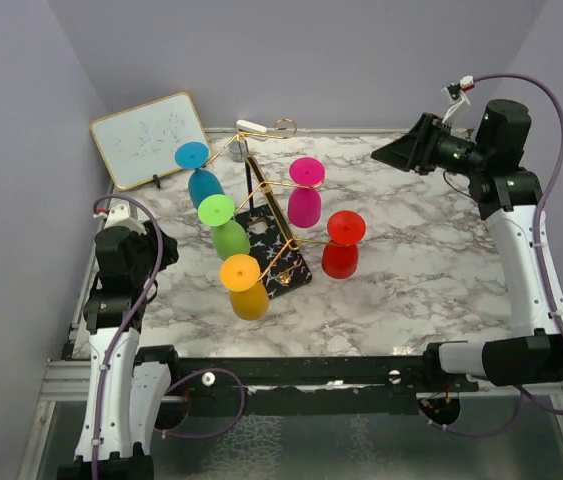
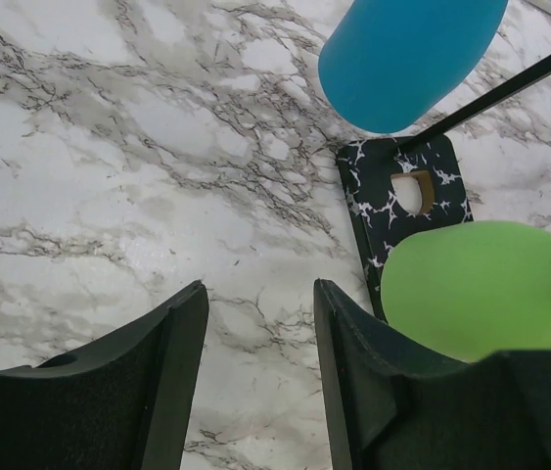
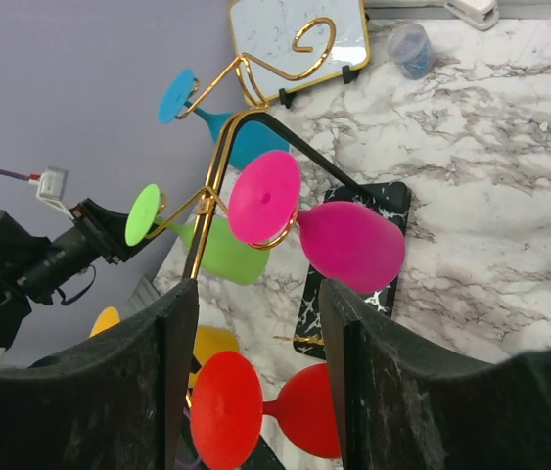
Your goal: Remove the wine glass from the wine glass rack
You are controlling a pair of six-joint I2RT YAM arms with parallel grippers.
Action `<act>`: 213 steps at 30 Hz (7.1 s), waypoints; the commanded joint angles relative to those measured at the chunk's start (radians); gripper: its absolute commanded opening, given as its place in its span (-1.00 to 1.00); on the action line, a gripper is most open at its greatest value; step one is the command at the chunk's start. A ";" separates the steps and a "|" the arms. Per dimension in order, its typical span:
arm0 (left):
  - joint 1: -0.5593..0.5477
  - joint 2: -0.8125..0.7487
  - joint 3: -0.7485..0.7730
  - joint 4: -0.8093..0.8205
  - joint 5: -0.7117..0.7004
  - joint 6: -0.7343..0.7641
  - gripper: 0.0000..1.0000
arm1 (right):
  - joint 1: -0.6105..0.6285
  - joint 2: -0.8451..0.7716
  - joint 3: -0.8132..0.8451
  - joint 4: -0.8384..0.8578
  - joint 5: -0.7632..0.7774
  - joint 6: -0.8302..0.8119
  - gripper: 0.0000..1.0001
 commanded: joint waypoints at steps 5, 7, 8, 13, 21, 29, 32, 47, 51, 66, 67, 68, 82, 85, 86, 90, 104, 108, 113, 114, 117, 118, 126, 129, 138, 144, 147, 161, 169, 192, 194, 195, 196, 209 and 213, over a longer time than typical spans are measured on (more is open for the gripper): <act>-0.016 -0.023 0.012 0.023 -0.031 -0.010 0.00 | -0.001 -0.081 0.088 -0.040 -0.018 0.000 0.08; -0.019 -0.020 0.012 0.024 -0.026 -0.009 0.00 | -0.001 -0.095 0.114 -0.097 0.004 -0.033 0.08; -0.020 -0.019 0.012 0.025 -0.025 -0.010 0.00 | -0.001 -0.092 0.131 -0.133 0.013 -0.051 0.08; -0.027 -0.015 0.009 0.028 -0.020 -0.010 -0.01 | -0.001 -0.051 0.148 -0.216 0.005 -0.106 0.04; -0.029 -0.018 0.010 0.025 -0.028 -0.012 -0.01 | 0.163 0.091 0.162 -0.207 0.102 -0.076 -0.09; -0.029 -0.015 0.009 0.025 -0.030 -0.012 -0.01 | 0.187 0.218 0.230 -0.194 0.138 -0.075 -0.07; -0.029 -0.018 0.010 0.024 -0.031 -0.013 -0.01 | 0.219 0.249 0.238 -0.181 0.161 -0.078 -0.07; -0.031 -0.023 0.009 0.024 -0.032 -0.013 -0.02 | 0.297 0.340 0.251 -0.153 0.198 -0.070 -0.08; -0.031 -0.024 0.009 0.024 -0.031 -0.015 -0.02 | 0.313 0.351 0.259 -0.138 0.202 -0.067 -0.09; -0.032 -0.025 0.007 0.027 -0.028 -0.014 -0.02 | 0.355 0.364 0.300 -0.122 0.235 -0.073 -0.12; -0.032 -0.025 0.007 0.027 -0.028 -0.014 -0.02 | 0.358 0.363 0.297 -0.118 0.234 -0.070 -0.12; -0.032 -0.024 0.007 0.027 -0.028 -0.013 -0.02 | 0.359 0.359 0.296 -0.117 0.235 -0.067 -0.12; -0.035 -0.024 0.005 0.030 -0.024 -0.016 -0.02 | 0.372 0.343 0.285 -0.094 0.265 -0.056 -0.13; -0.037 -0.025 0.004 0.031 -0.025 -0.014 -0.02 | 0.372 0.338 0.282 -0.092 0.274 -0.053 -0.14; -0.037 -0.025 0.005 0.031 -0.024 -0.016 -0.02 | 0.372 0.333 0.279 -0.088 0.279 -0.051 -0.14; -0.038 -0.024 0.004 0.031 -0.025 -0.015 -0.02 | 0.372 0.319 0.271 -0.079 0.302 -0.049 -0.15; -0.040 -0.020 0.004 0.032 -0.025 -0.015 -0.02 | 0.373 0.308 0.218 -0.036 0.193 -0.029 -0.17; -0.040 -0.020 0.002 0.034 -0.025 -0.015 -0.02 | 0.375 0.299 0.198 -0.031 0.179 -0.030 -0.22; -0.040 -0.020 0.001 0.035 -0.024 -0.016 -0.02 | 0.379 0.294 0.186 -0.024 0.180 -0.026 -0.34; -0.040 -0.019 0.001 0.035 -0.025 -0.017 -0.02 | 0.379 0.294 0.185 -0.022 0.182 -0.024 -0.39; -0.040 -0.020 0.001 0.034 -0.025 -0.017 -0.02 | 0.380 0.293 0.180 -0.013 0.183 -0.017 -0.58; -0.040 -0.019 0.002 0.034 -0.025 -0.017 -0.02 | 0.381 0.292 0.181 -0.014 0.185 -0.015 -0.64; -0.040 -0.018 0.002 0.031 -0.024 -0.017 -0.02 | 0.379 0.259 0.136 0.040 0.270 0.048 -0.96; -0.040 -0.018 0.004 0.029 -0.025 -0.017 -0.02 | 0.379 0.235 0.106 0.080 0.306 0.090 -0.96; -0.041 -0.016 0.005 0.027 -0.026 -0.018 -0.02 | 0.362 0.141 0.009 0.145 0.400 0.189 -0.96; -0.042 -0.017 0.003 0.030 -0.020 -0.019 -0.01 | 0.348 0.090 -0.050 0.172 0.339 0.205 -0.96; -0.043 -0.016 0.002 0.031 -0.019 -0.018 0.04 | 0.348 0.092 -0.060 0.190 0.224 0.208 -0.96; -0.043 -0.019 0.005 0.028 -0.022 -0.017 0.17 | 0.349 0.185 -0.026 0.205 -0.004 0.206 -0.96; -0.043 -0.018 0.005 0.028 -0.025 -0.019 0.17 | 0.350 0.275 0.053 0.246 -0.037 0.220 -0.96; -0.043 -0.018 0.014 0.014 -0.056 -0.020 0.16 | 0.347 0.277 0.181 0.260 0.455 0.110 -0.96; -0.043 -0.004 0.037 0.002 -0.074 -0.009 0.16 | 0.349 0.213 0.155 0.256 0.532 0.068 -0.96; -0.042 0.006 0.066 -0.014 -0.085 -0.006 0.16 | 0.349 0.174 0.143 0.251 0.566 0.037 -0.96; -0.042 0.018 0.104 -0.030 -0.096 -0.004 0.16 | 0.349 0.136 0.129 0.249 0.597 -0.002 -0.96; -0.043 0.213 0.583 0.173 0.395 -0.320 0.26 | 0.349 -0.231 0.093 0.154 0.525 -0.490 -0.96; -0.043 0.226 0.478 0.576 0.633 -0.705 0.27 | 0.349 -0.228 0.112 0.105 0.364 -0.542 -0.96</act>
